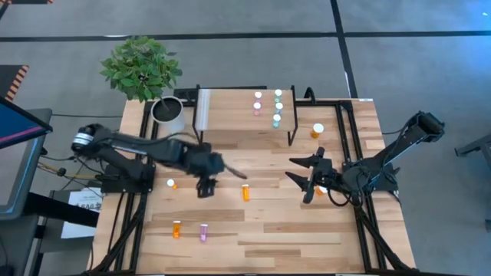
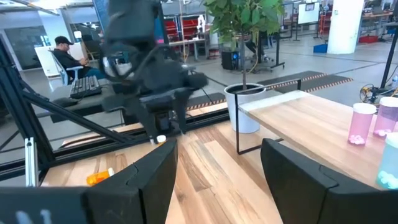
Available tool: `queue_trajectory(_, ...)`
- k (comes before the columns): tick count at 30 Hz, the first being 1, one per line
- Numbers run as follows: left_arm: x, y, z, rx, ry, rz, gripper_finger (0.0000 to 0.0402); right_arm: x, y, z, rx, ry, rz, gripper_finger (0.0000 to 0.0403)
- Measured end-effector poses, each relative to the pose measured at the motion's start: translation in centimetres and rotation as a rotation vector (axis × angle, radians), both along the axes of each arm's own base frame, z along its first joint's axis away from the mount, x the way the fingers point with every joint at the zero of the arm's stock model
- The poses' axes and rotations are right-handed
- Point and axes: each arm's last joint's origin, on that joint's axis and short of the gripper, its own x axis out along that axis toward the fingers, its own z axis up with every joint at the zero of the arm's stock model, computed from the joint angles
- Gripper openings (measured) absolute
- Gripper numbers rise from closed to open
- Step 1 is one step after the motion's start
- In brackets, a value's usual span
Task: Pick and place medicine bottles onto shelf by color
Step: Put the pink pill bottle on the shelf aligned with the other pink pill bottles
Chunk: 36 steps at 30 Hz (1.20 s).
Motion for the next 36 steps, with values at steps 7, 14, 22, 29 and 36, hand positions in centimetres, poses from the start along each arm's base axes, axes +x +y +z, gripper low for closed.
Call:
queue_trajectory(7,-5.0,-3.8,-2.0,-0.079,-0.04,0.093,0.0233,0.0,0.0,0.0,-0.003,-0.002,0.0,0.0255)
queue_trajectory(14,-8.1,-6.5,-7.4,-0.332,0.016,0.241,0.0233,0.0,0.0,0.1,0.002,-0.01,0.0,0.0255)
queue_trajectory(22,-7.9,-9.6,-9.2,-0.51,-0.011,0.361,0.0233,0.0,0.0,0.1,0.002,-0.01,0.0,0.0255)
queue_trajectory(29,-6.8,-11.8,-11.7,-0.616,0.071,0.478,0.0233,0.0,0.0,0.1,0.001,-0.008,0.0,0.0255)
queue_trajectory(36,-5.8,-12.9,-14.2,-0.654,0.197,0.547,0.0233,0.0,0.0,0.0,-0.002,-0.004,0.0,0.0255)
